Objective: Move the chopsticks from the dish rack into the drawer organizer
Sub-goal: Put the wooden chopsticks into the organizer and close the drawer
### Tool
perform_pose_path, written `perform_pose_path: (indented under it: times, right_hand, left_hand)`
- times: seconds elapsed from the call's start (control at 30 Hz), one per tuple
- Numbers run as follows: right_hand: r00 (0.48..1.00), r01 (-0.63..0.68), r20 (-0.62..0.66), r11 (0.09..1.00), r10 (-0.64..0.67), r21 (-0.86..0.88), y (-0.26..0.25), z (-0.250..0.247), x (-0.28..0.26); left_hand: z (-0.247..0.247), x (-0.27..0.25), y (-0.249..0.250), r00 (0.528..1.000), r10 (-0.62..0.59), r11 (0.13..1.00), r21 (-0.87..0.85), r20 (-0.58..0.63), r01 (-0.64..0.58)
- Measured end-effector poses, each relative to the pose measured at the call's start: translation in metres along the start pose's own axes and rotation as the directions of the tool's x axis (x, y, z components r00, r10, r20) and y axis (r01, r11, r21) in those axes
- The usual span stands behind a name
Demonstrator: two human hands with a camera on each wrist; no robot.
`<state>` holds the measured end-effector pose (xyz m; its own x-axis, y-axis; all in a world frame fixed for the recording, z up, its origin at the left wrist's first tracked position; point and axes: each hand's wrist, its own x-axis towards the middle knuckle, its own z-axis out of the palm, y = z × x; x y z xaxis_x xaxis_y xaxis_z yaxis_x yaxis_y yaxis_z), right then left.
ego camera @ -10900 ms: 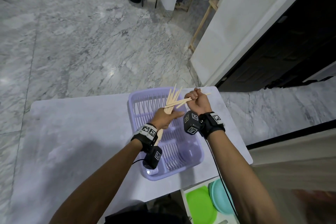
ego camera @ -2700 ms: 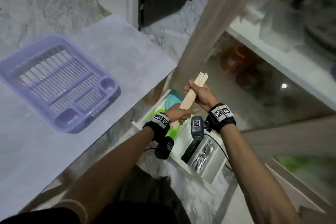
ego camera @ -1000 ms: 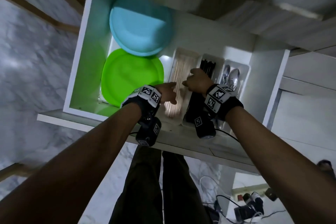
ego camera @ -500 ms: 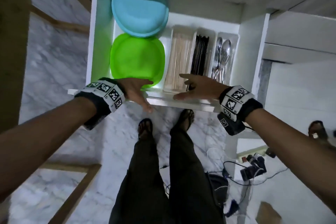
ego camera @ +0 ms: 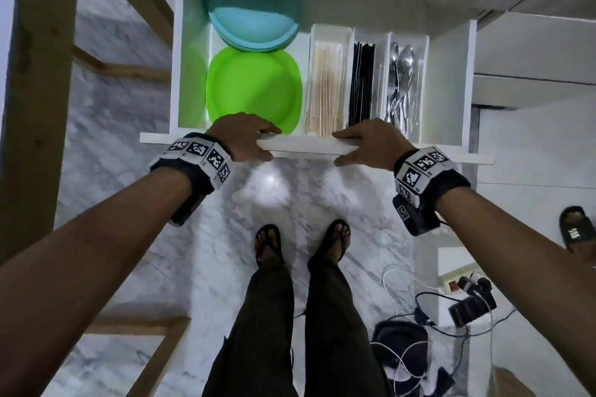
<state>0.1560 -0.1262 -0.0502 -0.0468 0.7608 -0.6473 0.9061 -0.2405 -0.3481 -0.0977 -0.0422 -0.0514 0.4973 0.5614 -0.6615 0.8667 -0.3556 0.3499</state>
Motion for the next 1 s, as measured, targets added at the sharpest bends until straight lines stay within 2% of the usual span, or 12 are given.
perform_pose_path:
  times: [0.1,0.2,0.3,0.37,0.47,0.5,0.57,0.6,0.67,0.73,0.87,1.0]
  right_hand:
    - [0.987,-0.067,-0.149,0.998,0.064,-0.010,-0.001,-0.017,0.015]
    - [0.926,-0.131,-0.349,0.990,0.142,0.055,-0.001,-0.024,0.024]
    - [0.798,-0.201,-0.565,0.976,0.210,0.079,-0.002,-0.016,0.028]
    - [0.685,-0.276,-0.639,0.937,0.349,0.216,-0.002,-0.009,0.025]
    - [0.513,-0.289,-0.603,0.784,0.612,0.550,0.000,0.001,0.020]
    - [0.478,-0.281,-0.550,0.712,0.685,0.643,0.001,0.004,0.019]
    - [0.468,-0.257,-0.424,0.578,0.776,0.774,0.006,0.011,0.022]
    - [0.484,-0.235,-0.378,0.533,0.790,0.813,0.010,0.014,0.025]
    - [0.530,-0.179,-0.341,0.496,0.776,0.850,0.017,0.017,0.031]
    - [0.552,-0.135,-0.337,0.481,0.762,0.866,0.023,0.015,0.037]
    - [0.561,-0.114,-0.354,0.493,0.748,0.862,0.025,-0.001,0.054]
    - [0.592,-0.176,-0.362,0.553,0.720,0.814,0.030,-0.028,0.078]
  left_hand:
    - [-0.012,0.012,0.002,0.977,-0.015,0.997,-0.074,-0.214,-0.001]
    - [-0.014,0.024,0.007,0.891,-0.078,0.980,-0.198,-0.448,-0.014]
    - [-0.008,0.033,0.007,0.780,-0.137,0.958,-0.282,-0.611,-0.053]
    - [-0.004,0.034,0.007,0.712,-0.223,0.949,-0.315,-0.666,0.002]
    - [0.003,0.029,0.010,0.587,-0.491,0.847,-0.512,-0.644,0.146]
    - [0.004,0.028,0.013,0.551,-0.571,0.789,-0.591,-0.608,0.166]
    - [0.009,0.030,0.015,0.518,-0.680,0.673,-0.721,-0.519,0.162]
    - [0.012,0.032,0.015,0.521,-0.710,0.619,-0.772,-0.473,0.142]
    - [0.018,0.039,0.012,0.573,-0.719,0.521,-0.851,-0.393,0.070]
    - [0.022,0.049,0.006,0.620,-0.688,0.479,-0.878,-0.378,-0.004]
    - [0.010,0.068,0.002,0.638,-0.650,0.508,-0.861,-0.413,-0.040]
    - [-0.016,0.085,-0.011,0.701,-0.590,0.602,-0.797,-0.401,0.051]
